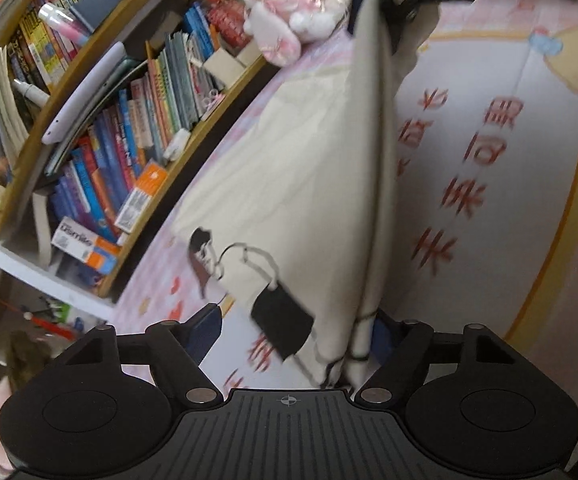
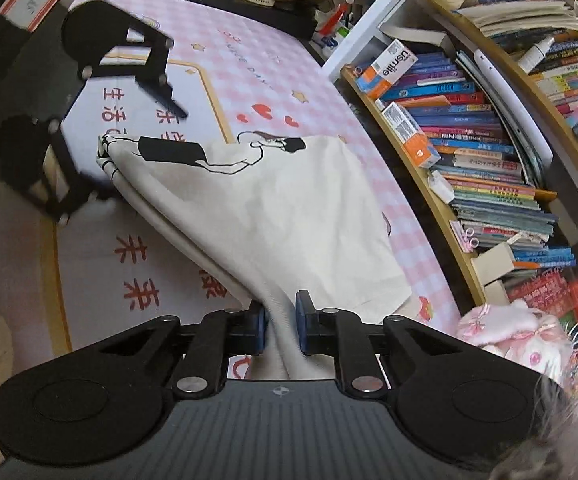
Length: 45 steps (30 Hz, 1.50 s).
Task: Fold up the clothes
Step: 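Grasp the shirt with the left gripper while the right gripper keeps lifting it, then lift the held shirt with both grippers and fold it over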
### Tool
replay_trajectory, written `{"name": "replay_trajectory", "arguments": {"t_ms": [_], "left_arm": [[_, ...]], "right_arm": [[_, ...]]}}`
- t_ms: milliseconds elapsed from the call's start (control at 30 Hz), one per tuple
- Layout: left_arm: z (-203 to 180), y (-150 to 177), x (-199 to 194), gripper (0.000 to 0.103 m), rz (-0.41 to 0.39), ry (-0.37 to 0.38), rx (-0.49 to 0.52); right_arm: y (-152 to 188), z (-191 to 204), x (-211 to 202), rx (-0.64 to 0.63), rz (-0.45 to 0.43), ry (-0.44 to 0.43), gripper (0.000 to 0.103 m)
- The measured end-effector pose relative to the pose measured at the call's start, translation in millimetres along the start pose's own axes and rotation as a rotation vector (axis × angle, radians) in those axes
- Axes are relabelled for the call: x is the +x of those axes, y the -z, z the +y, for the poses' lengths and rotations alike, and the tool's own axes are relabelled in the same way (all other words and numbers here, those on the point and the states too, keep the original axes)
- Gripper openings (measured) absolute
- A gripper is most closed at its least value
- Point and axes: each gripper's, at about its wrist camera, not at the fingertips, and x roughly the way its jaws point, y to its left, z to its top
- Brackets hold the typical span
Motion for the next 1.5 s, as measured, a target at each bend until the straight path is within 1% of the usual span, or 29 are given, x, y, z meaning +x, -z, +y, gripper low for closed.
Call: {"name": "replay_trajectory", "arguments": {"t_ms": [33,67,133,167,200,233,300,333,433,567,667,833,933,1033,1067,1167,1267,1333,1500], "left_arm": [[-0.3,2.4,0.4,0.061,0.002,0.001,0.014],[-1.4,3.9,0.3,0.057,0.001,0.008,0.029],[-4.3,6.3,0.7,0.036,0.002,0.029,0.060],[-6.0,6.7,0.9,0.032,-0.001,0.041,0.076],[-7.6,7.0,1.1,0.025,-0.005,0.052,0.092],[-8.0,7.3,1.2,0.017,-0.007,0.067,0.100],[-8.0,8.4,0.7,0.009,-0.012,0.096,0.113],[-7.8,9.1,0.0,0.007,-0.016,0.110,0.119],[-5.3,14.2,-5.1,0.005,-0.037,0.145,0.135],[2.3,24.1,-19.9,0.005,-0.076,0.183,0.142],[10.4,31.8,-32.6,0.005,-0.108,0.223,0.153],[20.7,43.7,-56.0,0.005,-0.155,0.310,0.163],[27.6,49.7,-68.3,0.005,-0.164,0.378,0.162],[31.5,55.3,-77.8,0.004,-0.162,0.434,0.161],[34.4,55.8,-79.0,0.004,-0.164,0.442,0.158],[43.1,56.8,-82.1,0.004,-0.171,0.461,0.152],[60.9,47.3,-84.4,0.004,-0.202,0.438,0.139],[75.2,37.1,-85.4,0.004,-0.223,0.415,0.113],[110.8,6.2,-82.8,0.004,-0.262,0.349,0.021]], "right_arm": [[2.1,1.4,0.5,0.005,0.005,-0.002,0.014],[4.1,2.7,1.0,0.010,0.010,-0.004,0.014],[8.8,7.3,2.8,0.012,0.024,-0.005,0.017],[11.6,11.0,4.3,0.007,0.033,-0.003,0.021],[14.2,16.1,5.9,-0.003,0.044,0.000,0.023],[16.7,21.6,7.4,-0.014,0.055,0.005,0.023],[21.7,32.5,10.6,-0.037,0.078,0.013,0.022],[22.8,36.6,11.8,-0.033,0.090,0.013,0.017],[23.1,46.0,13.4,-0.005,0.121,0.015,0.012],[15.1,53.0,6.3,0.042,0.142,0.026,0.011],[8.1,63.3,-3.2,0.043,0.163,0.029,0.010],[0.7,79.6,-19.9,0.091,0.195,0.031,0.010],[-1.7,90.2,-31.4,0.130,0.212,0.020,0.010],[-2.2,102.5,-42.3,0.147,0.224,-0.003,0.010],[-2.1,106.2,-45.4,0.155,0.227,-0.014,0.010],[-3.0,113.7,-53.4,0.184,0.228,-0.043,0.010],[-7.1,112.8,-60.0,0.200,0.215,-0.042,0.010],[-12.5,105.2,-65.5,0.203,0.200,-0.018,0.009],[-26.5,59.2,-82.7,0.280,0.125,0.040,0.008]]}}
